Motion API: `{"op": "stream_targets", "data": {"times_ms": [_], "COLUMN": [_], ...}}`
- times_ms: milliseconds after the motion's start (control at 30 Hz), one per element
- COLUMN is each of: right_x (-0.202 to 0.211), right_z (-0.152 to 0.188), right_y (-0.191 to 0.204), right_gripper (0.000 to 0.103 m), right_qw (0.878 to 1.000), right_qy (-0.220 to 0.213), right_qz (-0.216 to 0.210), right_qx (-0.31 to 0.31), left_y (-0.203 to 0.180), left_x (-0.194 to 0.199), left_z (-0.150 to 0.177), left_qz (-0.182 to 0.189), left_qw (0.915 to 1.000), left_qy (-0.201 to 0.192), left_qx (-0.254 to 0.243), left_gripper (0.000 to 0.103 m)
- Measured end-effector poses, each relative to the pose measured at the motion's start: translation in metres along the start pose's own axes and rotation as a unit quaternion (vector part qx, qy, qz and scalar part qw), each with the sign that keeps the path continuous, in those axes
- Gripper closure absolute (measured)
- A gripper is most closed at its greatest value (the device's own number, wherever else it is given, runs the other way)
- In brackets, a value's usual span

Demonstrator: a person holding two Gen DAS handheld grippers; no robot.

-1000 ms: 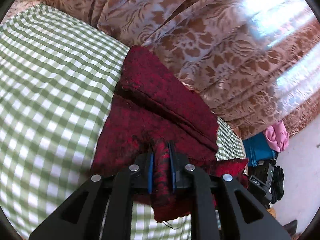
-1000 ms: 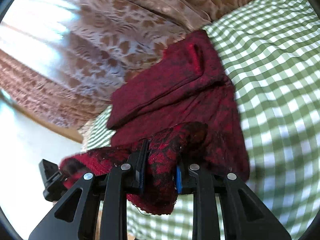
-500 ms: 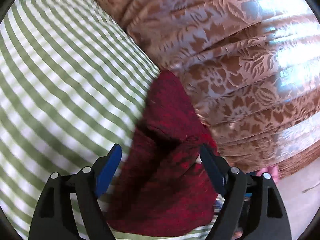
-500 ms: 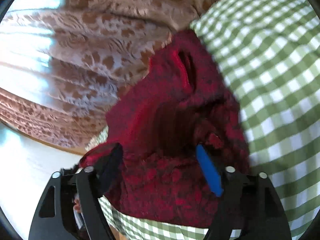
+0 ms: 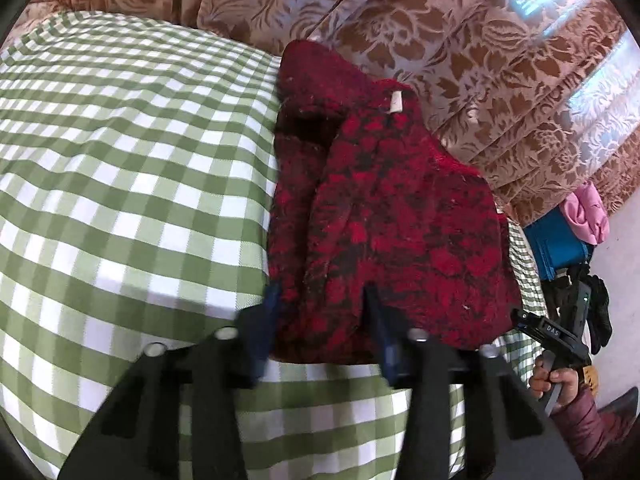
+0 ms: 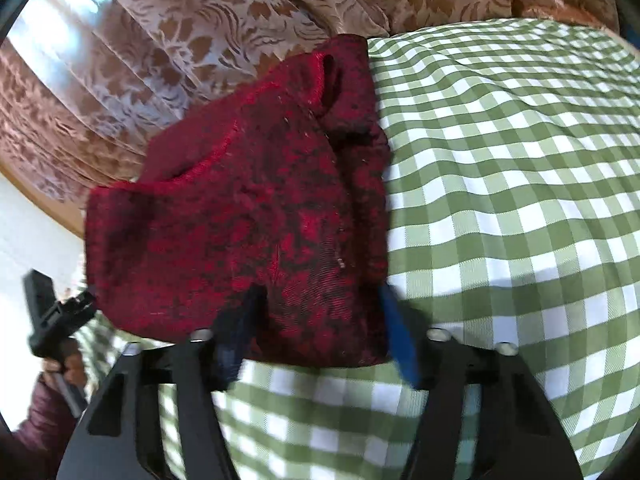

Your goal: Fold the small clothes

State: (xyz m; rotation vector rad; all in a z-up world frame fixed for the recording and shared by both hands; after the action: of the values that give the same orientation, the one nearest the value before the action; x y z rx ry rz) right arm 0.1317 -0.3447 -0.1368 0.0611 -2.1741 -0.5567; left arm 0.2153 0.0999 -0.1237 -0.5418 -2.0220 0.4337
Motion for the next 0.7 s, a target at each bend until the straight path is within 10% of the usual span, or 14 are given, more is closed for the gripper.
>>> {"op": "stream_targets", "data": {"times_ms": [167, 533, 700], "right_x": [0.016, 0.067, 0.079], "right_z": [0.003, 0.065, 0.083], "right_y": [0.008, -0.022, -0.028], "right_gripper": [0.076, 0.077, 0.074], "right_qw": [1.0, 0.998, 0.997], "right_qy": [0.002, 0.048, 0.07], "right_qz": [0.004, -0.03, -0.018], "right_qx": [0.016, 0.023, 0.037], "left_y": [0.001, -0.007, -0.011], "left_x": [0.021, 0.092, 0.119], "left_z": [0.01, 0.096, 0.106], "left_qz": [0.006, 0.018, -0.01], "left_qw": [0.9999, 0.9988, 0.9997], "left_qy": [-0.006, 0.023, 0.004], "left_qx": [0.009, 0.039, 0.023], "left_gripper": [0.083, 0.083, 0.053]}}
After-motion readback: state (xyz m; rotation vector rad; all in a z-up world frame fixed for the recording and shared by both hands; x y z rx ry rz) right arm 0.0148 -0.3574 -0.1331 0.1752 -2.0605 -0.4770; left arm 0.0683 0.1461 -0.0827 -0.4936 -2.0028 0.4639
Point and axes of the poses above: each gripper's, at about its wrist camera, not at the fingertips, and x roughly against the way its jaws point, y to its left, z to its underside, the point moved 1 cm from there along -x, roughly the way its jaws point
